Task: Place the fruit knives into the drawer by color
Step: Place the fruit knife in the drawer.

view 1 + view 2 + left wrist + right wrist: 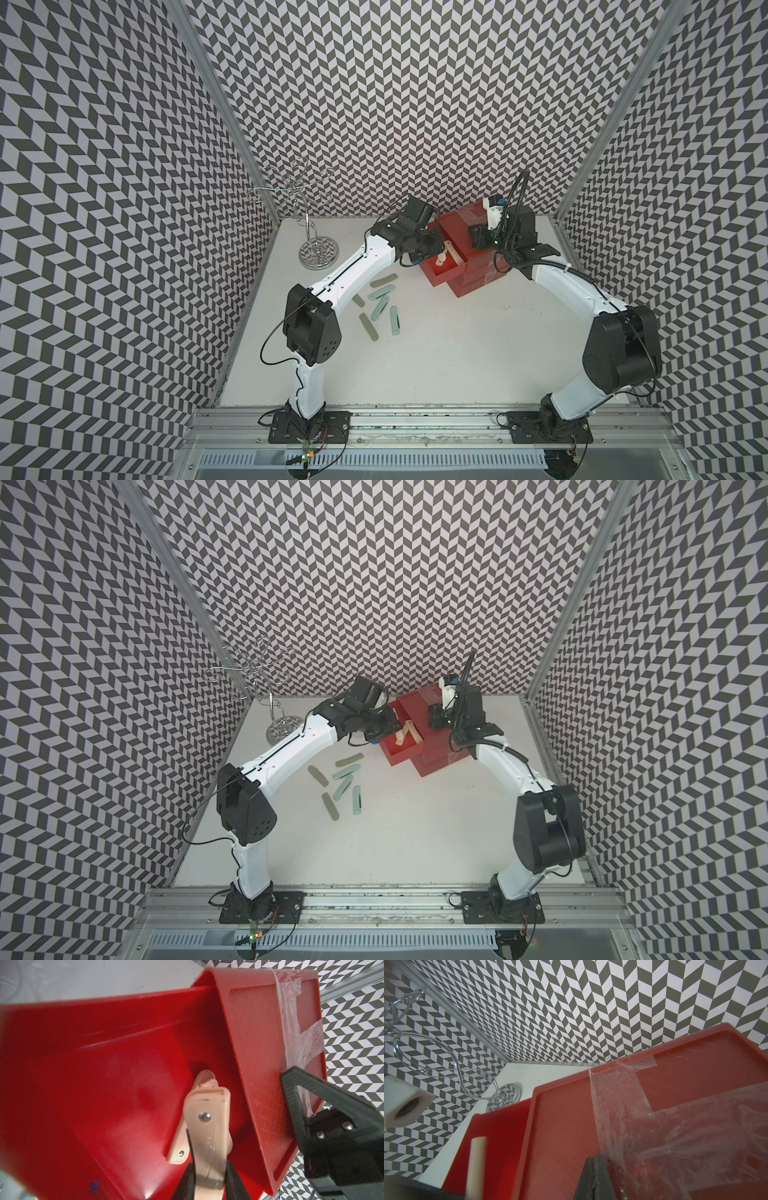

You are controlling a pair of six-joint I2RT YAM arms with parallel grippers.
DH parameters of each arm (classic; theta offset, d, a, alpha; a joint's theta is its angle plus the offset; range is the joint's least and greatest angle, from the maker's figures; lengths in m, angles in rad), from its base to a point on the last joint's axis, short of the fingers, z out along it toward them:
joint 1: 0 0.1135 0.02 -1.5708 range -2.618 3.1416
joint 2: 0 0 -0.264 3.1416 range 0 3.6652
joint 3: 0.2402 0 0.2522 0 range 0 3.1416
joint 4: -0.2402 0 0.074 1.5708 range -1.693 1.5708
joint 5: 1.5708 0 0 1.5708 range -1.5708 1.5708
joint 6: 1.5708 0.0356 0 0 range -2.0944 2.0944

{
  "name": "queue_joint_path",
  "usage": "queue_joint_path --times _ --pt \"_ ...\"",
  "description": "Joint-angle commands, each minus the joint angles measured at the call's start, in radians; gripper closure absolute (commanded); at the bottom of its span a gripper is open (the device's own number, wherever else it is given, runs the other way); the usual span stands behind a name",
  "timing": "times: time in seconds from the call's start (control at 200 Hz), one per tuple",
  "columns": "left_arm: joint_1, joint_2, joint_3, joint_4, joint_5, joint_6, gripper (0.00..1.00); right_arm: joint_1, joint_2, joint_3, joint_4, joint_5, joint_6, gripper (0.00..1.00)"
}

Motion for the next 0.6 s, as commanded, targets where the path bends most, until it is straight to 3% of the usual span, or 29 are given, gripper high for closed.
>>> queue_joint_path --times 0.0,0.285,0.596 --pt "-0.004 0.018 0.031 0.006 0.002 0.002 0.72 0.005 0.124 -0.089 -0.264 0.02 0.004 1.0" --pt "-0.004 0.027 0.041 0.016 0.003 0.002 0.68 0.004 0.123 -0.09 -0.263 0.021 0.003 1.0" --pt "-0.01 -0.03 0.124 0.044 -0.03 0.049 0.7 0.004 0.125 -0.091 -0.265 0.027 0.005 1.0"
